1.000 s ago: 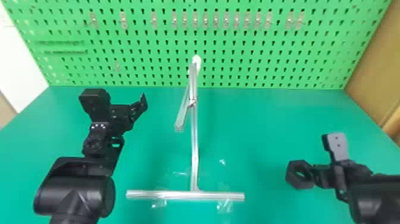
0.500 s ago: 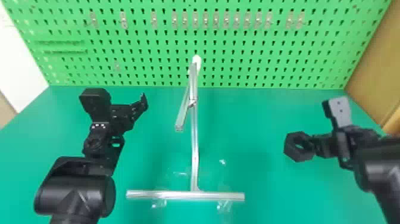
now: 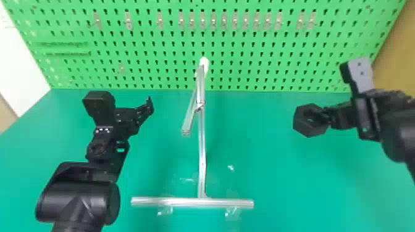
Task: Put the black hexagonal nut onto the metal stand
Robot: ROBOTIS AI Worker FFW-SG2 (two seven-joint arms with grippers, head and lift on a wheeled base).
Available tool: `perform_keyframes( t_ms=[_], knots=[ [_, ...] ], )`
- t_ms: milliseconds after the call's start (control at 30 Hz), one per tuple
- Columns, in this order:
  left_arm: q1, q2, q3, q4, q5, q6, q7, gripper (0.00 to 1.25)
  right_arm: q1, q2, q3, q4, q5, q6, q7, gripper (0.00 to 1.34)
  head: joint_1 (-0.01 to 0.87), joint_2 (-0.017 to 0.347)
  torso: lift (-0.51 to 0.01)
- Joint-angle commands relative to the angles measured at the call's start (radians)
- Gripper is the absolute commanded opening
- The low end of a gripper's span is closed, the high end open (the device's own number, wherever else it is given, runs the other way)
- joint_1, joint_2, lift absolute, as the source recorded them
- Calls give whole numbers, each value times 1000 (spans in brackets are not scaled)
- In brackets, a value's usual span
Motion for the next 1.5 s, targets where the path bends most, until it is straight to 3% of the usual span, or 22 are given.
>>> perform_keyframes(
  t_ms=[0, 367, 833, 1033, 1167, 1467],
  knots=[
    [-1, 0, -3, 0, -3, 0, 0, 1092, -57, -35, 41, -5, -40, 36, 0, 221, 693, 81, -1],
    [-3, 0, -4, 0, -5, 0, 0, 1092, -218, -111, 120, 9, -175, 96, 0, 221, 693, 81, -1],
    [-3, 0, -6, 0, -8, 2, 0, 1092, -400, -167, 212, 49, -328, 142, 0, 221, 693, 81, -1],
    [-6, 0, -7, 0, -9, 3, 0, 1092, -468, -171, 262, 121, -442, 134, 0, 221, 693, 81, -1],
    [-8, 0, -12, 0, -12, 6, 0, 1092, -502, -168, 302, 139, -463, 119, 0, 221, 693, 81, -1],
    [-11, 0, -11, 0, -15, 11, 0, 1092, -571, -119, 368, 179, -465, 84, 0, 221, 693, 81, -1]
  ],
)
